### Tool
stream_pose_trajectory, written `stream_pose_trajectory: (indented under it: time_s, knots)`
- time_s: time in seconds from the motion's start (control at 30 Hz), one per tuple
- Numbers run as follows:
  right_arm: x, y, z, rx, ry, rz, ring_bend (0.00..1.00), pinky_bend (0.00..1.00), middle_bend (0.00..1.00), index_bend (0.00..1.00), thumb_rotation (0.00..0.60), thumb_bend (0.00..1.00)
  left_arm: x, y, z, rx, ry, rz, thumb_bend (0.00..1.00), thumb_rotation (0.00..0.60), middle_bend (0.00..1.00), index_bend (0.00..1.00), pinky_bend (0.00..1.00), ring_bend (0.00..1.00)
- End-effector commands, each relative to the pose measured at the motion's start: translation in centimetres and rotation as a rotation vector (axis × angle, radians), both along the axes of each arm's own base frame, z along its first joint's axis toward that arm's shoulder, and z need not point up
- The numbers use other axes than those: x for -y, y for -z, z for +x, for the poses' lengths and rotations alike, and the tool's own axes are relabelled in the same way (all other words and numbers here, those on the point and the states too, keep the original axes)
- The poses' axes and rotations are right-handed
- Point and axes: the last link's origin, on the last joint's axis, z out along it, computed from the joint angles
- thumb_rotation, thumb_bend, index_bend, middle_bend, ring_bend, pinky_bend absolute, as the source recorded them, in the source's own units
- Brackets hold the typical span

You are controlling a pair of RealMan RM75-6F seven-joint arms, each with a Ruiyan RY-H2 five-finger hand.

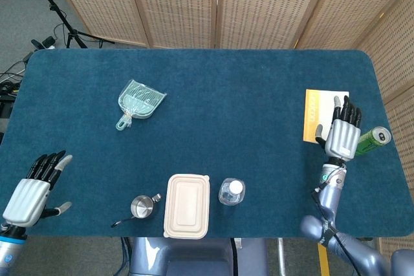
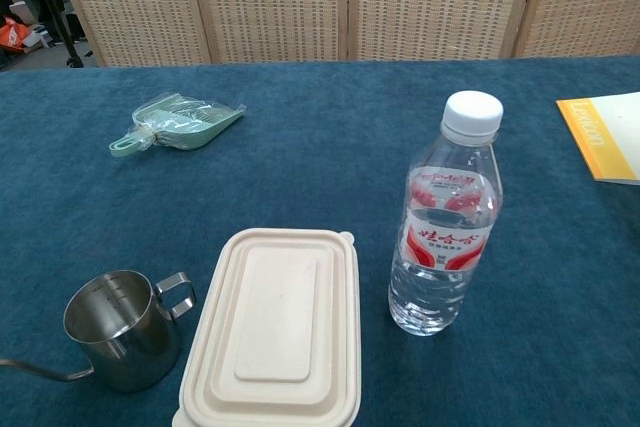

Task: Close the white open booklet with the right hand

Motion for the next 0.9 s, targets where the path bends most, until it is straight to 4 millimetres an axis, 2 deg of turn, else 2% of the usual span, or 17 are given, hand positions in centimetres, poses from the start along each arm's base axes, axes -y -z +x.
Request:
stream_pose_trajectory:
  time_s: [0.03,0.1,0.3,0.5,0.67,0.9]
  knots:
    - [-2.2,-0.8,0.1,-0.022,-0.074,0.075,0.0,0.0,0.0,0.0,0.6,0.46,-0.1,-0.1,-0.1,-0.002,-0.005,0.004,0.1,0.6,0.0,0.0,0.0,0.0]
    - [-3.3,-1.2,0.1,-0.044,-0.106,0.118,0.0,0.0,0.0,0.0,0.6,0.45,-0.2,-0.2,-0.2,-0.003,-0.009,0.011,0.1,0.6,0.0,0.0,0.0,0.0]
    - [-9.1,-3.8,-1.5,-0.163,-0.198,0.276,0.0,0.0,0.0,0.0,0.6,0.42,-0.5,-0.3,-0.6,-0.013,-0.032,0.02,0.1,0.6,0.0,0.0,0.0,0.0]
    - [-13.2,-5.8,-3.4,-0.244,-0.241,0.361,0.0,0.0,0.0,0.0,0.6,0.41,-0.7,-0.1,-0.9,-0.028,-0.04,0.015,0.1,0.6,0.0,0.0,0.0,0.0]
    - [-14.9,-6.7,-4.4,-0.267,-0.229,0.362,0.0,0.0,0.0,0.0,0.6,0.39,-0.7,0.2,-0.9,-0.041,-0.043,0.009,0.1,0.6,0.0,0.0,0.0,0.0]
    - [-16.2,-6.8,-4.9,-0.276,-0.222,0.379,0.0,0.0,0.0,0.0,0.6,0.39,-0.8,0.3,-1.0,-0.048,-0.044,0.01,0.1,0.6,0.0,0.0,0.0,0.0]
